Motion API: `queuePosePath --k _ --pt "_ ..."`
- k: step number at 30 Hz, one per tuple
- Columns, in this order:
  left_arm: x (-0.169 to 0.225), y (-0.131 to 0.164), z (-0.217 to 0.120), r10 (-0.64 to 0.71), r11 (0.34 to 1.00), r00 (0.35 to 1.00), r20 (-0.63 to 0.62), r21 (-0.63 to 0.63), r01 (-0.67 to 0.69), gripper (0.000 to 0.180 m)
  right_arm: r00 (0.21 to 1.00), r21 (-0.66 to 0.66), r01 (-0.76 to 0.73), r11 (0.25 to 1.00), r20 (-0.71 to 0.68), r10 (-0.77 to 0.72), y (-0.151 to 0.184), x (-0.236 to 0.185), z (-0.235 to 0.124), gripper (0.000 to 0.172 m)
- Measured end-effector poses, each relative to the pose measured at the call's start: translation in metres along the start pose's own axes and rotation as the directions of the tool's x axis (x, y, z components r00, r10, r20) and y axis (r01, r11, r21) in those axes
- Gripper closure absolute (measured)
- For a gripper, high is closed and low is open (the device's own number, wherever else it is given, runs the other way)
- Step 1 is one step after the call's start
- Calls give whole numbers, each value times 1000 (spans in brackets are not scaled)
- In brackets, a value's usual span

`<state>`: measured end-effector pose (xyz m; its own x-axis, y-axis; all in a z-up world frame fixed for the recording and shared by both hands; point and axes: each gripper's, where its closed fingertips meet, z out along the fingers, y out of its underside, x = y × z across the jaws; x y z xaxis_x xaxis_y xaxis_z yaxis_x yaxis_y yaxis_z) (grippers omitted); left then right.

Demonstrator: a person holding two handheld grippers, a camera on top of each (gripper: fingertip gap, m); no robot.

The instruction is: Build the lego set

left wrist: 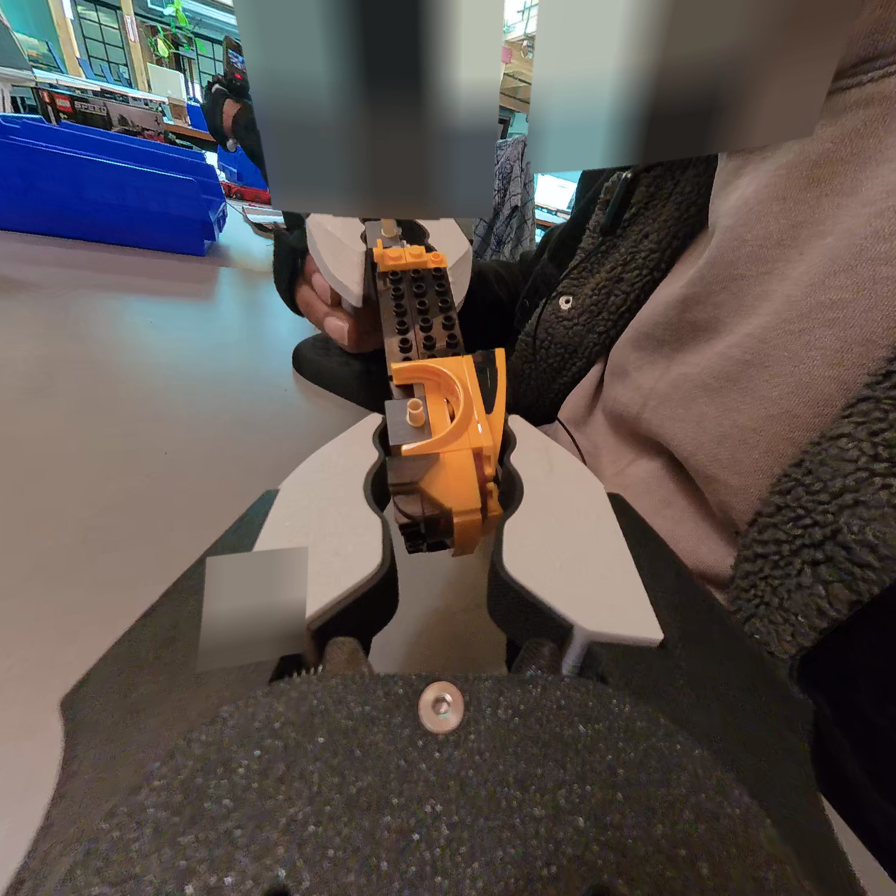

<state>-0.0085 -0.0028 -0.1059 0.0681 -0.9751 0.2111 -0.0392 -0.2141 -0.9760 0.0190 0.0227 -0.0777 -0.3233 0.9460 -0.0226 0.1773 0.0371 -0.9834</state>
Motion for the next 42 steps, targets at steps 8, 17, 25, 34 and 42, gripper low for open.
queuePosePath --k 8,17,25,34,42 --pt "-1 -2 -1 -30 999 1000 -9 14 30 138 1000 43 -23 999 7 23 -7 2 0 139" --pt "-2 0 -1 -38 999 999 -5 7 38 138 998 38 -68 997 18 68 -6 3 2 141" --pt "-10 -30 -13 -206 956 975 -78 198 218 138 992 68 -120 990 35 118 -13 12 -20 115" --pt "-10 -27 -10 -181 966 982 -49 179 187 138 985 65 -171 983 16 170 -8 11 -4 135" --pt "-10 -27 -12 -148 971 989 -30 184 151 138 988 70 -156 985 -3 156 -8 10 -2 137"
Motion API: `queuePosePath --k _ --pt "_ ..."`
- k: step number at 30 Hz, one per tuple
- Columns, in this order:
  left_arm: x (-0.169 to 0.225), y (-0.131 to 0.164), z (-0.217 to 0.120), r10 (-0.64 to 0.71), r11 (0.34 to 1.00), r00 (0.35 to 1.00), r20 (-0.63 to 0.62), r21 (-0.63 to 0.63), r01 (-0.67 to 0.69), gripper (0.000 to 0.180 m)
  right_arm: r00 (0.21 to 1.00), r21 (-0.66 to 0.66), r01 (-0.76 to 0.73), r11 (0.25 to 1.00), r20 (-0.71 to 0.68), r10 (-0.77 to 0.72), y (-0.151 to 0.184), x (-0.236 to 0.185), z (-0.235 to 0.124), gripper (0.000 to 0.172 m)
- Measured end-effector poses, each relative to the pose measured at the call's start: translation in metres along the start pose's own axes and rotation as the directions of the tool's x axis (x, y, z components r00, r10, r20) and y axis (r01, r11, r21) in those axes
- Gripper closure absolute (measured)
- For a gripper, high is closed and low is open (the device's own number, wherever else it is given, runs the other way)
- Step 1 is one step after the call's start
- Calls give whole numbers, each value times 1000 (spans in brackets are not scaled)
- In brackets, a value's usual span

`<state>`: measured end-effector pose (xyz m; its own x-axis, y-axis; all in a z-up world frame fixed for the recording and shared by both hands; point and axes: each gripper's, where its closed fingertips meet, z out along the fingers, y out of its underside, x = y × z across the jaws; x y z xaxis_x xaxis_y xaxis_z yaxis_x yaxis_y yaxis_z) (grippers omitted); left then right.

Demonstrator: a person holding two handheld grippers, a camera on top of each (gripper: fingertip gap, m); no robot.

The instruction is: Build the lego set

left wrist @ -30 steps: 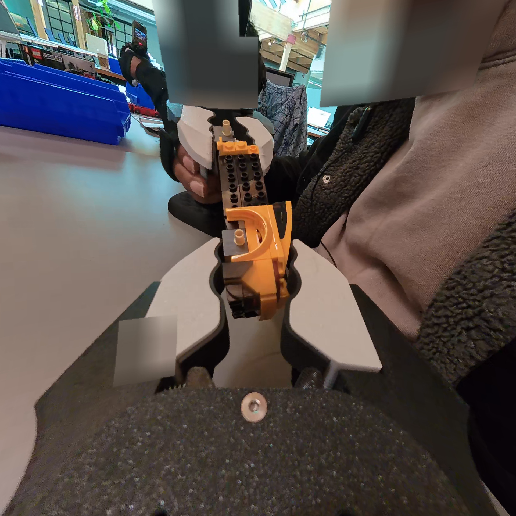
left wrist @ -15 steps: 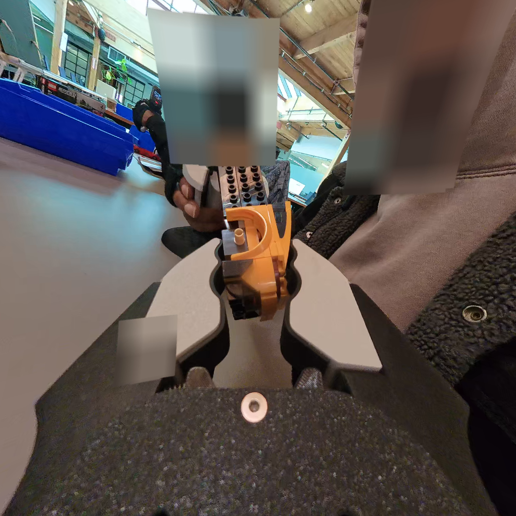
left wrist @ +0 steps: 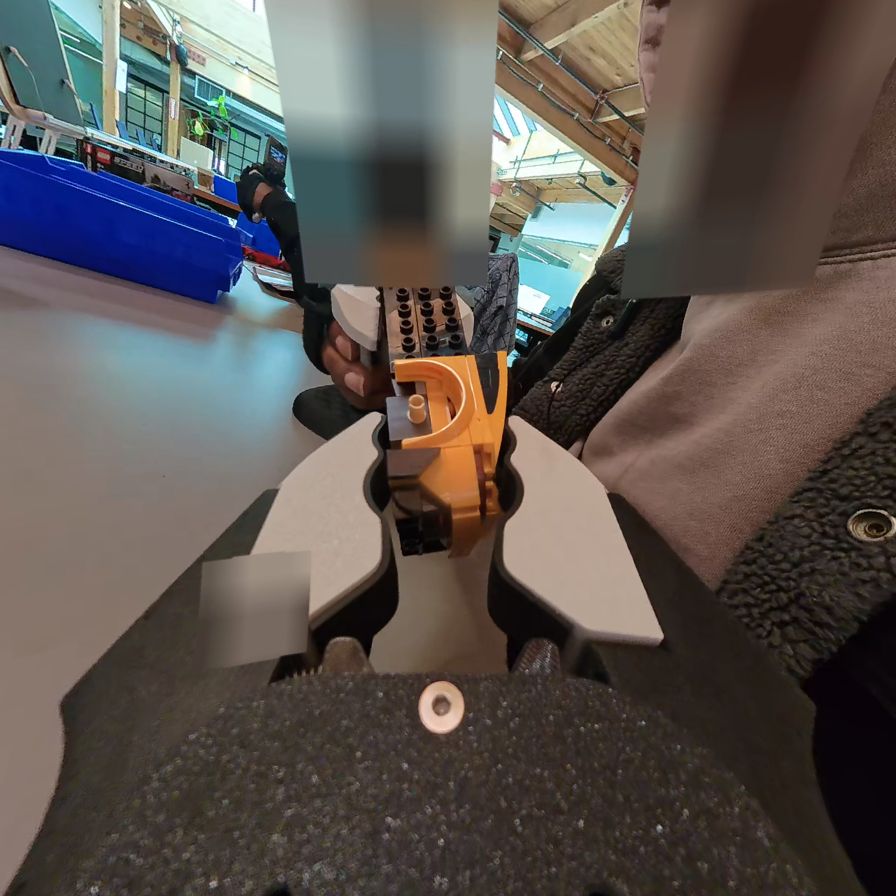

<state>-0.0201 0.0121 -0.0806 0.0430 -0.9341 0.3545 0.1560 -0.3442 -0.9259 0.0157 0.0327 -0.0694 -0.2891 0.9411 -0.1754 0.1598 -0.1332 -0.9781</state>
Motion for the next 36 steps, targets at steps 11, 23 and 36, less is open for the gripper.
queuePosePath --k 11,23,36 --pt "-24 -2 -5 -481 876 876 -17 15 482 139 883 -264 315 911 -270 -384 9 44 -41 110" --pt "-40 46 -5 -626 748 759 180 -137 650 138 749 -643 528 555 43 -662 80 54 13 99" --pt "-94 29 -55 -134 941 795 592 -175 289 118 911 -681 112 723 -221 -349 105 82 6 103"
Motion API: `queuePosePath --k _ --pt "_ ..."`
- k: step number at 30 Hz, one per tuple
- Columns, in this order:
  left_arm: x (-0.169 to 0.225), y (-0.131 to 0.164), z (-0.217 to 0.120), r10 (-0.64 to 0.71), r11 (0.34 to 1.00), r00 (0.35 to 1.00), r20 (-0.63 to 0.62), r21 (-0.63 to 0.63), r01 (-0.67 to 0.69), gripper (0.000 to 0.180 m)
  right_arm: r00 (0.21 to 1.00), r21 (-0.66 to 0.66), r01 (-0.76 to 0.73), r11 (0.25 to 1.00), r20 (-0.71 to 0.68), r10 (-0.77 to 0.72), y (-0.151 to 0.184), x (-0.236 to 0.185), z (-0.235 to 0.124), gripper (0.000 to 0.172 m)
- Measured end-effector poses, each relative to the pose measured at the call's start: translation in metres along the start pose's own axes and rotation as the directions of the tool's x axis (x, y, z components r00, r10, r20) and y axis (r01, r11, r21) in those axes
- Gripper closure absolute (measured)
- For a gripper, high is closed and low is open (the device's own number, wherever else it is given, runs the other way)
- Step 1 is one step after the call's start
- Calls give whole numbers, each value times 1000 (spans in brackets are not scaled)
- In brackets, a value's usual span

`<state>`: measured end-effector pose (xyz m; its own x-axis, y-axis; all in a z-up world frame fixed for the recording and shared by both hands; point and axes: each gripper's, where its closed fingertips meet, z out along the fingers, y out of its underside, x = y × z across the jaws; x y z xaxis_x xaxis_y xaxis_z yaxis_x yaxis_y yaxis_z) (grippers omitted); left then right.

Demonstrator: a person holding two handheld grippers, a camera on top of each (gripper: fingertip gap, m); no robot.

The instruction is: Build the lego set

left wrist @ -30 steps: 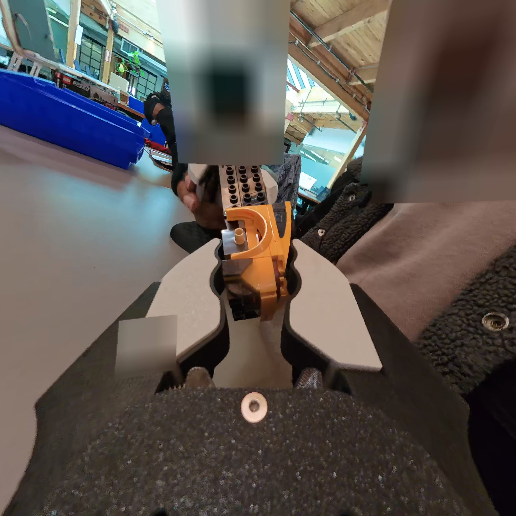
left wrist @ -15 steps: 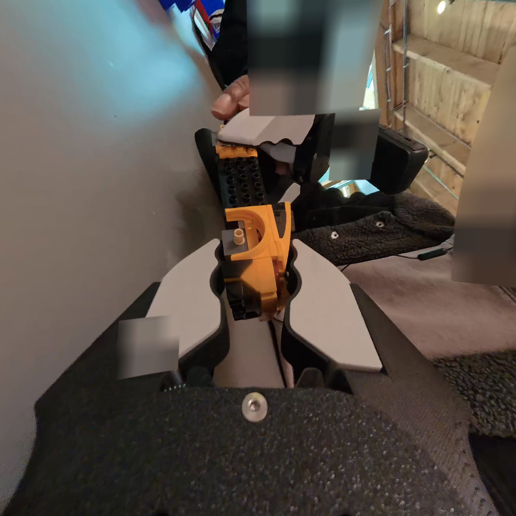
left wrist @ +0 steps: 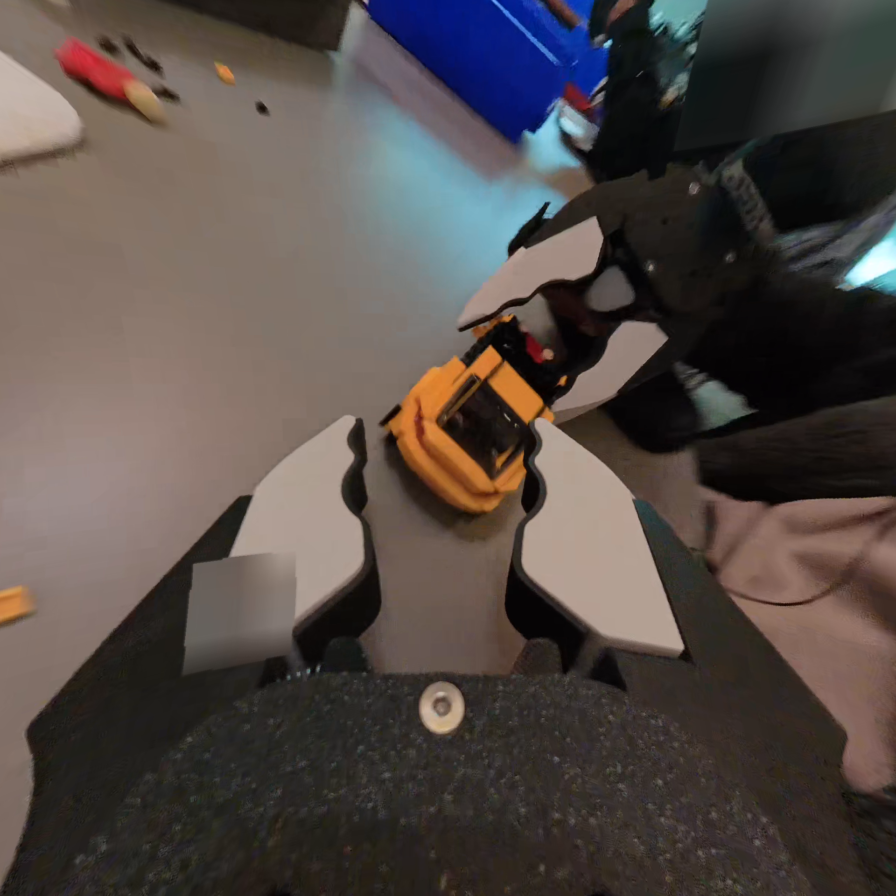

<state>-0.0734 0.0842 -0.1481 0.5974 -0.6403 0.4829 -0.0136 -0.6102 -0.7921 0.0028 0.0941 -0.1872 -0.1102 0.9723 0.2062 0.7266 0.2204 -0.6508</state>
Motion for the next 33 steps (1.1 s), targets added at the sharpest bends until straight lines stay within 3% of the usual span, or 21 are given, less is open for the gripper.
queuePosePath --k 4,8,12,18,19,22,25,29,31,33 --pt "1 12 5 250 965 960 125 -109 -237 126 956 -77 -281 957 -105 273 15 16 2 103" --pt "7 34 21 417 894 894 162 -249 -372 135 886 -131 -433 892 -243 394 24 18 2 103" --pt "17 41 34 450 870 884 125 -282 -404 143 893 -166 -413 895 -265 363 14 -9 2 99" --pt "19 40 38 431 877 899 73 -270 -398 150 933 -162 -349 923 -151 327 0 -64 -8 97" --pt "14 38 37 439 873 895 81 -272 -404 151 940 -148 -329 933 -142 309 -1 -68 -9 103" --pt "-10 22 26 444 883 876 186 -256 -394 151 950 -66 -307 949 -75 302 -16 -83 -10 152" --pt "-20 8 10 359 930 899 251 -176 -322 152 976 86 -216 973 -6 217 -43 -90 -12 159" --pt "6 12 1 427 903 885 188 -150 -404 141 990 239 -80 968 -97 105 -54 -49 -48 141" --pt "27 22 8 450 887 886 108 -169 -430 118 994 237 -15 971 -97 39 -42 -27 -60 112" --pt "40 36 18 461 870 886 52 -221 -440 95 998 175 -7 985 -52 16 -22 -10 -62 100"
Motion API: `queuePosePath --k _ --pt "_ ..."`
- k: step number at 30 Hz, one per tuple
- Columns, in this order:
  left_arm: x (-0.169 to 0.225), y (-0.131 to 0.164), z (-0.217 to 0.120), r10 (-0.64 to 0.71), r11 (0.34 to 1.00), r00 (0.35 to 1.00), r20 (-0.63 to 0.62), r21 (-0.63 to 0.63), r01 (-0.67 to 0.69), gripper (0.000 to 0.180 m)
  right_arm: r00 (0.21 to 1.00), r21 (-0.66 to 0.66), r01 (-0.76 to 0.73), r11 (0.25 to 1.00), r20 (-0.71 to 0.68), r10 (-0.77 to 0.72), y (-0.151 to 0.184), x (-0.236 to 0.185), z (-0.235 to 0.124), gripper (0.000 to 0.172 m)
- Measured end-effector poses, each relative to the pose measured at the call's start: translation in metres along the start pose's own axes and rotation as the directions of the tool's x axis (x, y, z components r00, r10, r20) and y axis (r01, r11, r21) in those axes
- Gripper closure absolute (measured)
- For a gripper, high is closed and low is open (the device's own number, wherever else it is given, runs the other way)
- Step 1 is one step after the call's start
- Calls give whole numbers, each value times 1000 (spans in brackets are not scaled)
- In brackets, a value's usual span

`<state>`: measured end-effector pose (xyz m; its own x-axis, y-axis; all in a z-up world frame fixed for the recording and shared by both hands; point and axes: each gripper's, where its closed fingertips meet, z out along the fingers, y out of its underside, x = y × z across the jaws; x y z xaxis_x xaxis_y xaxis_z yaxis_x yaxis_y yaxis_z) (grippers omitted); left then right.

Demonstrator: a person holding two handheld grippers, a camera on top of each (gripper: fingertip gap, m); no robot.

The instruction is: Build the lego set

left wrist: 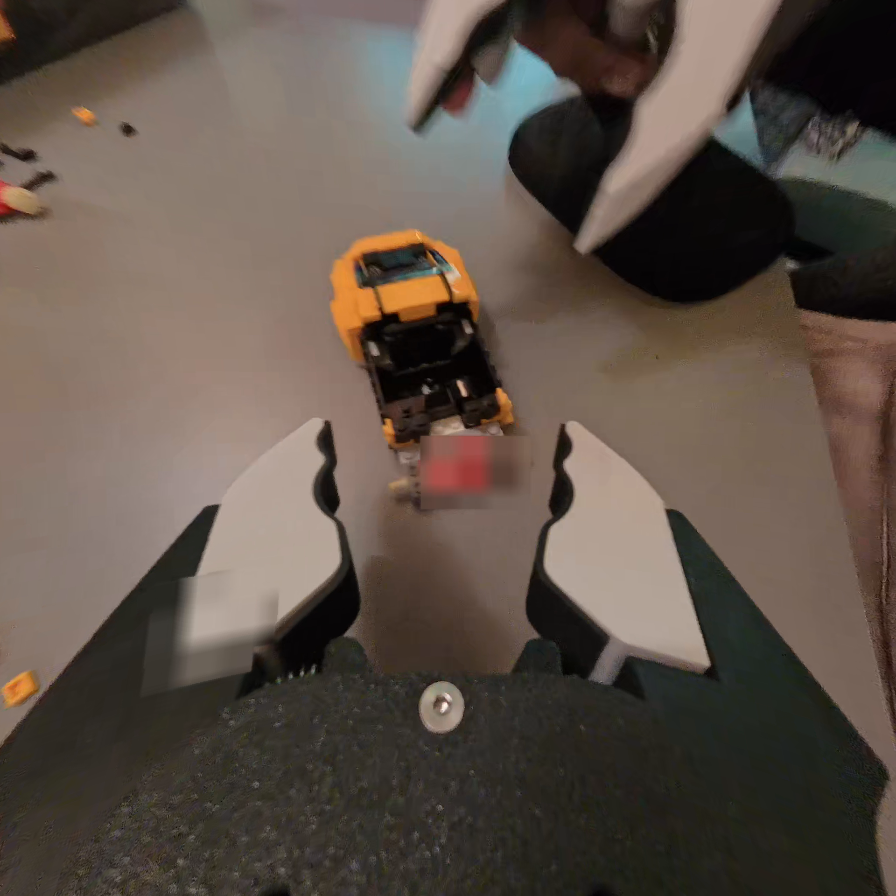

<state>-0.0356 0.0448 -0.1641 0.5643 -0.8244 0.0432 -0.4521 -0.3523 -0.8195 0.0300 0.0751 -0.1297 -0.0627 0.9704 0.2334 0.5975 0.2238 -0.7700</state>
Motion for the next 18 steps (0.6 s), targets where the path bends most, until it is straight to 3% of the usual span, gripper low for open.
queuePosePath --k 3,6,8,9,15,18 --pt "7 16 15 58 992 998 20 -115 -56 80 998 -81 28 996 57 -24 25 18 7 92" --pt "3 27 24 115 976 991 67 -194 -100 97 988 -127 42 991 150 -22 38 18 25 87" --pt "-6 27 20 140 973 986 94 -196 -119 120 980 -136 43 990 199 -15 41 16 38 87" --pt "-15 28 17 154 973 980 127 -193 -128 123 979 -132 45 990 205 -17 42 18 44 87" --pt "-43 32 5 59 993 986 155 -113 -42 123 988 8 -39 999 151 37 28 36 67 100" --pt "-49 32 4 53 994 982 179 -106 -34 123 993 6 -22 1000 118 21 27 39 71 100"
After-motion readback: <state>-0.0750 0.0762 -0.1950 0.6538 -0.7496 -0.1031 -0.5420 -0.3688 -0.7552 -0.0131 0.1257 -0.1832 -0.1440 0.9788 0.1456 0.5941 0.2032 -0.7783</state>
